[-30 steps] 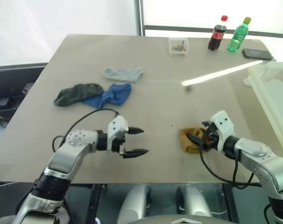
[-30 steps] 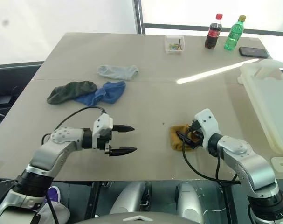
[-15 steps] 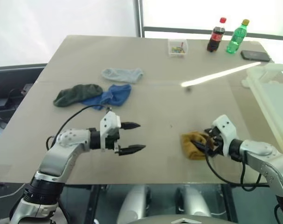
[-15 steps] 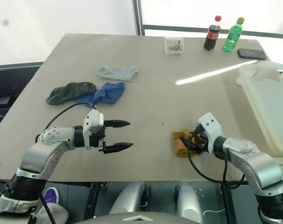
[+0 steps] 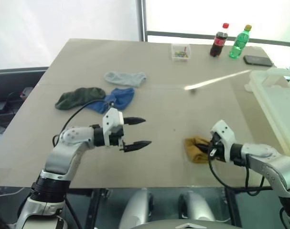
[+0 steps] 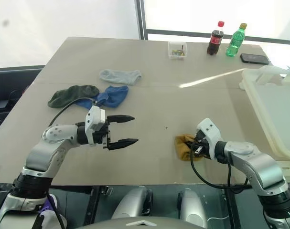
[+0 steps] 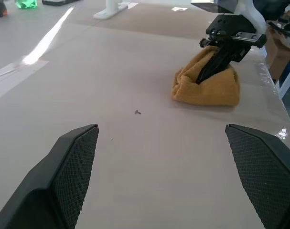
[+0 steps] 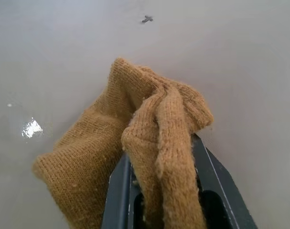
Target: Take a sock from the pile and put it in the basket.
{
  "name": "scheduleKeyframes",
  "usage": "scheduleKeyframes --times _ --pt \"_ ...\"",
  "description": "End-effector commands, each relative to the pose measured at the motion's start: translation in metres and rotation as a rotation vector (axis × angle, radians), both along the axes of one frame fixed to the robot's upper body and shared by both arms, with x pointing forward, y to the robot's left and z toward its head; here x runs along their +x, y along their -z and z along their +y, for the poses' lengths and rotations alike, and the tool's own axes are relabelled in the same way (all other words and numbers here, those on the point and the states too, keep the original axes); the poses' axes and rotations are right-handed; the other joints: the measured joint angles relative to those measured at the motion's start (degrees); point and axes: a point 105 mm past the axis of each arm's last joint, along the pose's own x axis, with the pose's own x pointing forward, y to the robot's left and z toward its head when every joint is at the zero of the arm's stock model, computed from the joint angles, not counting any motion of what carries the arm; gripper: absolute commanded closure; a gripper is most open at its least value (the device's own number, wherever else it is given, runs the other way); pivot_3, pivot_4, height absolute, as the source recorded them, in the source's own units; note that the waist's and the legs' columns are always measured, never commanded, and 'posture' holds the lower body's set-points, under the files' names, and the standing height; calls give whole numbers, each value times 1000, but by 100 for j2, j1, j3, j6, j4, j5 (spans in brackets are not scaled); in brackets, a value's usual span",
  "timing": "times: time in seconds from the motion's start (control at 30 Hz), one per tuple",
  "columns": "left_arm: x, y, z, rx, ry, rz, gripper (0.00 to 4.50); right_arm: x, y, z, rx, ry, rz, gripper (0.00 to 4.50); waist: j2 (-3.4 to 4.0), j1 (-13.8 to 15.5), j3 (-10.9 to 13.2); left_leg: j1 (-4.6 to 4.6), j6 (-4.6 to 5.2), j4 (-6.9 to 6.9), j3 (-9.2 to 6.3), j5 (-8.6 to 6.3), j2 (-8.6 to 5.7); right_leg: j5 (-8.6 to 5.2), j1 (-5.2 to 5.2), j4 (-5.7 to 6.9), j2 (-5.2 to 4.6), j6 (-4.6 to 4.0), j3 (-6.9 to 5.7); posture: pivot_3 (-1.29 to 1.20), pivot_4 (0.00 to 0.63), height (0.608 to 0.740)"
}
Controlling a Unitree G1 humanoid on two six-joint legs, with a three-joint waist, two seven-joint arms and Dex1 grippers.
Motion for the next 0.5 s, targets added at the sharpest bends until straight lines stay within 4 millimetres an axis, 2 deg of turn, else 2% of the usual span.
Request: scheduleKeyframes --times 0.03,0.13,0.23,0.4,0.5 --pt "13 -12 -4 -75 -35 -31 0 6 -20 -2 183 71 -18 4493 22 -6 14 -2 0 0 1 0 0 1 -2 0 0 0 3 0 150 729" --pt "33 -19 -2 -118 -73 -43 0 21 -55 -18 333 197 -109 4494 52 -11 34 -8 10 1 9 6 -3 2 -8 5 -1 1 12 0 150 729" --pt "45 -42 -18 -176 -23 -78 0 36 -88 -46 413 330 -208 4495 61 1 45 -21 11 3 13 7 -10 17 -25 8 2 25 7 0 150 729" --pt "58 -67 -58 -251 54 -113 0 66 -140 -110 454 642 -377 4496 69 19 55 -47 15 5 17 7 -28 18 -36 11 20 28 -12 0 150 729" --pt "56 -86 -88 -337 108 -122 0 80 -175 -158 549 872 -468 4496 71 -7 56 -92 -3 10 25 22 -40 29 -76 17 19 46 -4 0 150 729"
